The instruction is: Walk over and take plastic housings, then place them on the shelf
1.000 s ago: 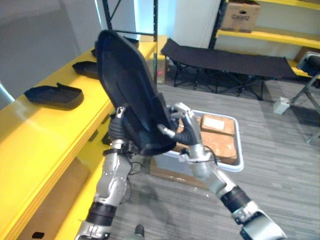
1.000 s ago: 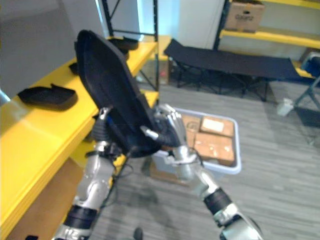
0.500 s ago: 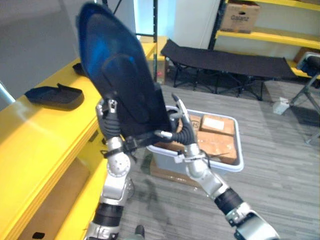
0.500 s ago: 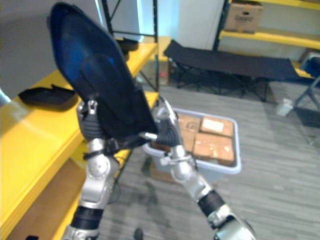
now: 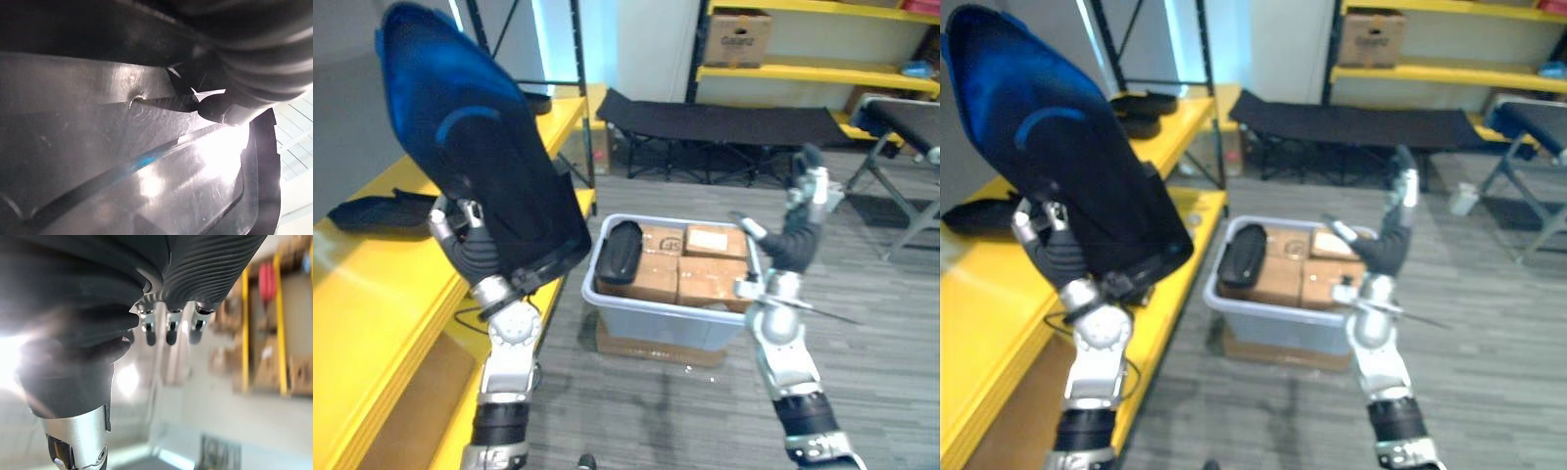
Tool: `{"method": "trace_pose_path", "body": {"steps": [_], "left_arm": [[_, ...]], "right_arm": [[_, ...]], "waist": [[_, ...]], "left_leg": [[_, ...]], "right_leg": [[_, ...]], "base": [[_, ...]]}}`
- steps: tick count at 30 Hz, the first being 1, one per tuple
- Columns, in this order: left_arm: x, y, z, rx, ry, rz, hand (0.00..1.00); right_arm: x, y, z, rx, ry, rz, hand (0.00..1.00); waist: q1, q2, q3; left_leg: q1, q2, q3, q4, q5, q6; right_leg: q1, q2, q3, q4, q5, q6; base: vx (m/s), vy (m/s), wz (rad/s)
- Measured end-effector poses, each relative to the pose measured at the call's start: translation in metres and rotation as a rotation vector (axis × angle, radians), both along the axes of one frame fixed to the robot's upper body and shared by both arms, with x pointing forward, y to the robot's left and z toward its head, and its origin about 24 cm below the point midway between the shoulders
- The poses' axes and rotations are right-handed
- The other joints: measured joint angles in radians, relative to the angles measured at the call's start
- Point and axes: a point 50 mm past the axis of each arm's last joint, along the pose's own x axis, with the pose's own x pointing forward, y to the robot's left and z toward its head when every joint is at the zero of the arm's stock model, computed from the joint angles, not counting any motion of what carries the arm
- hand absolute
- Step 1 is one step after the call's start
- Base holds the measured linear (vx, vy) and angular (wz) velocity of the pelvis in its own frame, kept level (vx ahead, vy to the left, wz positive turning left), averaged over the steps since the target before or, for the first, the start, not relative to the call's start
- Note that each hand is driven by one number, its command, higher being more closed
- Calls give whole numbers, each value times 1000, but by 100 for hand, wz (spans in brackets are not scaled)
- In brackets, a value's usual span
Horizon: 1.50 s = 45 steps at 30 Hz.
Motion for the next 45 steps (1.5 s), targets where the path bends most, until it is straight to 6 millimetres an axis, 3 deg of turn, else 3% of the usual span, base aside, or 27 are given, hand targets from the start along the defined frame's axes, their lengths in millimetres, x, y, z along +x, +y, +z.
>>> {"method": "trace_pose_path", "body": {"steps": [2, 8, 9, 14, 22, 31, 33, 34, 36, 40, 45], "left_arm": [[-2, 1, -3, -24, -2, -35, 100], [-14, 9, -11, -110, -28, -113, 100], [-41, 22, 3, -114, -140, -112, 100], [-41, 23, 3, -113, -137, -112, 100], [-49, 32, -11, -198, -94, -212, 100], [-47, 31, -9, -182, -97, -303, 100], [-44, 30, -4, -148, -112, -326, 100], [-42, 29, -1, -136, -121, -333, 100], [-36, 30, 7, -103, -150, -339, 100], [-30, 28, 8, -92, -151, -311, 100], [-28, 27, 12, -75, -170, -286, 100]], "right_arm": [[-7, -9, -12, 5, 54, 14, 0], [-14, -10, -33, 46, 163, 103, 0], [-23, -6, -58, 147, 273, 79, 0], [-23, -6, -58, 147, 273, 77, 0], [-33, -32, -74, 213, 361, -22, 0], [-37, -47, -77, 235, 387, -93, 0], [-37, -48, -77, 240, 389, -105, 0], [-36, -48, -77, 240, 389, -106, 0], [-33, -46, -74, 224, 386, -102, 0], [-28, -46, -69, 229, 360, -122, 0], [-27, -48, -64, 228, 341, -145, 0]], "waist": [[-10, 11, -7], [-10, 23, -15], [-9, -13, -21], [-8, -14, -19], [-2, -33, 21], [-7, -28, 50], [-9, -37, 68], [-9, -42, 83], [-5, -56, 142], [-4, -34, 194], [1, -37, 221]], "left_leg": [[0, 3, 3, -1, -5, -4], [-3, 14, 6, -1, -10, -8], [2, 9, 24, -1, -15, -5], [-2, 7, 21, -1, -17, -7], [-21, -5, -1, -1, -20, -1], [-17, -17, 44, -1, -43, 19], [-16, -17, 47, 8, -48, 23], [-22, -15, 47, 28, -56, 24], [-88, 5, 44, 188, -137, 24], [-197, 60, 23, 415, -253, 21], [-248, 83, 20, 492, -297, 24]], "right_leg": [[-1, 3, 5, -11, 0, 0], [-1, 17, 8, -28, 0, 1], [-2, 11, 19, -14, -1, 5], [-5, 9, 17, -11, -3, 6], [-37, -4, 16, 39, -21, 17], [-56, -21, 51, 63, -20, 21], [-70, -27, 56, 96, -38, 24], [-74, -32, 57, 114, -46, 23], [-92, -40, 64, 183, -79, 22], [-111, -18, 64, 229, -101, 21], [-131, -8, 69, 240, -103, 20]], "base": [[2, 2, -8], [4, -4, -2], [0, 0, 0], [0, 0, 1], [6, 7, 6], [12, 25, -10], [8, 18, -4], [-22, 6, 6], [-70, 5, 2], [-53, 31, 1], [-11, 46, -1]]}}
